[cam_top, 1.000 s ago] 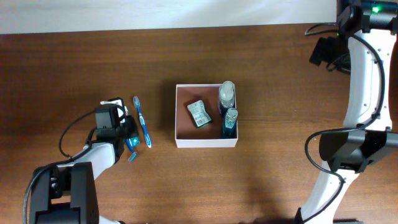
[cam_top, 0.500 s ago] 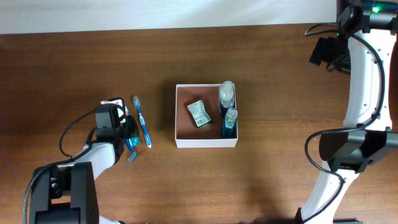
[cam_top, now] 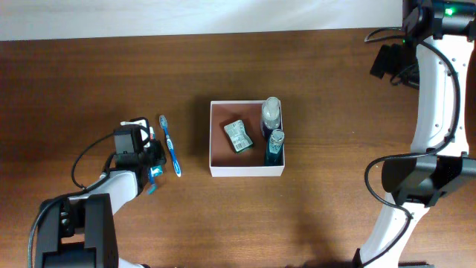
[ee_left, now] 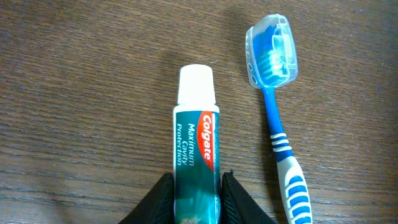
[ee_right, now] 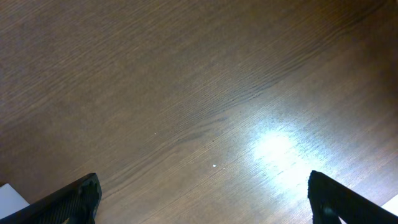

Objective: Pack container
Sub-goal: 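Lift the toothpaste tube and carry it right over the box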

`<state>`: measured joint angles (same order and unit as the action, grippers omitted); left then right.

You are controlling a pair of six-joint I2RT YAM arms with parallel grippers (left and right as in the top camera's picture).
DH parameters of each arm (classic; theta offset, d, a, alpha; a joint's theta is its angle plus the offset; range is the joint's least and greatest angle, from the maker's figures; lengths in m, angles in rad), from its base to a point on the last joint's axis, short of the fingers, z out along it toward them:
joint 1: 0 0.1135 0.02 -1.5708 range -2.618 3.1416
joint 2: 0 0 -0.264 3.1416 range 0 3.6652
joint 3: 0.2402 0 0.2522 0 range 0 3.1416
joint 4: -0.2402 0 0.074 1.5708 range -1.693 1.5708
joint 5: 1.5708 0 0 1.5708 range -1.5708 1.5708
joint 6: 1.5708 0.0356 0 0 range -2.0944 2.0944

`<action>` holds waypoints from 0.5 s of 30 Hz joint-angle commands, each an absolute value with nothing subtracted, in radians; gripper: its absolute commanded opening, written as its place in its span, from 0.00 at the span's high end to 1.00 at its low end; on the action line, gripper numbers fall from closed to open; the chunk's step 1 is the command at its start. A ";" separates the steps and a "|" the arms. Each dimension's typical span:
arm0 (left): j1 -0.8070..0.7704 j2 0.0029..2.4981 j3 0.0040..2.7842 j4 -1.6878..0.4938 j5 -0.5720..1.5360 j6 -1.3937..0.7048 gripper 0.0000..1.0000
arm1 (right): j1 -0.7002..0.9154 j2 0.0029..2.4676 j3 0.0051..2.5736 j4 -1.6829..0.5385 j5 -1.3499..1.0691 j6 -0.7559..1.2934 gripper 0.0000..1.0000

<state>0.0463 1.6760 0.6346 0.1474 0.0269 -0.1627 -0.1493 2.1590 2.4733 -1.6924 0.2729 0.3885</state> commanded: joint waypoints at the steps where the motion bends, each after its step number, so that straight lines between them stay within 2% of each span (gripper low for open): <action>1: 0.049 1.687 0.652 0.155 0.041 -0.168 0.78 | -0.152 2.138 2.484 -1.694 0.289 0.389 0.02; 8: 0.049 1.687 0.652 0.178 0.040 -0.168 0.83 | -0.152 2.138 2.484 -1.694 0.289 0.389 0.02; 11: 0.049 1.685 0.652 0.208 0.041 -0.168 0.88 | -0.152 2.138 2.484 -1.694 0.289 0.389 0.02; 15: 0.049 1.660 0.654 0.248 0.037 -0.168 0.89 | -0.152 2.138 2.484 -1.694 0.289 0.389 0.02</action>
<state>0.0463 1.6756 0.6346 0.2314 0.0265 -0.1658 -0.1493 2.1590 2.4733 -1.6924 0.2729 0.3882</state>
